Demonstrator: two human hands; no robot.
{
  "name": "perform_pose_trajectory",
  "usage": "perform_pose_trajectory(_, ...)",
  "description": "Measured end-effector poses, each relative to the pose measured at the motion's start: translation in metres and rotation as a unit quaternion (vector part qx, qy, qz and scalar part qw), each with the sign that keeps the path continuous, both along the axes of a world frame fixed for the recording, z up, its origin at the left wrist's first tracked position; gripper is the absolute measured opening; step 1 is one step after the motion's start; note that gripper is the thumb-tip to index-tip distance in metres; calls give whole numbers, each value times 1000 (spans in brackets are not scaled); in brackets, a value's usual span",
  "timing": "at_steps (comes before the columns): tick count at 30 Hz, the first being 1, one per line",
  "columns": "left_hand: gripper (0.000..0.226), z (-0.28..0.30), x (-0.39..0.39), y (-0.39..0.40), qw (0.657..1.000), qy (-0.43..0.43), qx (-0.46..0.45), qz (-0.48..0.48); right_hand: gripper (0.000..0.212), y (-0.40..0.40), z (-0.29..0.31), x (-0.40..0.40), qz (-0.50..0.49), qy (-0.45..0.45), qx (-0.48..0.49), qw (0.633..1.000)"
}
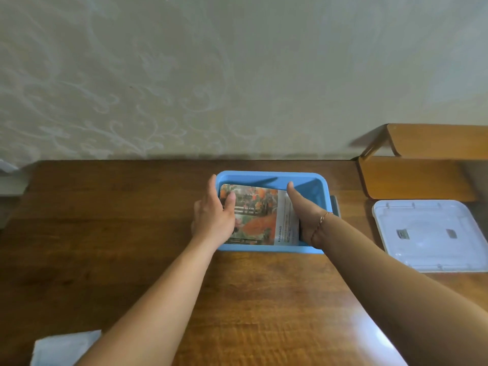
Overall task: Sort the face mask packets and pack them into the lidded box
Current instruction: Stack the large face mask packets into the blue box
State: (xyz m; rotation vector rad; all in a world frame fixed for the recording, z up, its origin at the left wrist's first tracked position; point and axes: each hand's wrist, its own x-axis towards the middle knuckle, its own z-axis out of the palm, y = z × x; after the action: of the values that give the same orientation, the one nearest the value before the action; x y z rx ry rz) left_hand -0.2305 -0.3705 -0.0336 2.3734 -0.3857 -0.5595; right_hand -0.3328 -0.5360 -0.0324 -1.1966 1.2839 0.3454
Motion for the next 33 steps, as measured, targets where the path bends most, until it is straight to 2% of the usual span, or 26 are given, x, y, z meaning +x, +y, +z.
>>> perform_pose_trajectory(3,57,-3,1,0,1000,-12,14,6,78,0,-2,1,-2,-22,18,1000)
perform_pose_trajectory(9,62,-4,3,0,1000,-19,-2,-22,83,-11,-5,-1,3,-39,46,998)
perform_pose_trajectory(13,64,-4,6,3,999,-5,-49,-10,73,-15,-5,-3,-14,-51,49,997)
perform_pose_trajectory(18,56,5,8,18,992,-4,-124,21,55,-9,20,-20,-4,-96,37,995)
perform_pose_trajectory(21,50,2,20,55,993,-59,-102,28,38,-8,40,-43,-10,-157,47,986)
perform_pose_trajectory(23,45,-5,30,83,992,-87,-63,68,30,-7,47,-52,-22,-169,60,984)
perform_pose_trajectory(25,41,-11,34,102,991,-66,-40,113,28,-5,46,-51,-26,-158,49,986)
perform_pose_trajectory(27,40,-14,33,104,990,-36,-54,128,26,0,43,-41,-5,-132,15,991)
perform_pose_trajectory(30,43,-9,24,87,993,-40,-96,63,22,2,32,-29,32,-88,-52,994)
perform_pose_trajectory(33,53,-4,13,67,992,-28,-126,-7,32,3,25,-27,81,-78,-71,991)
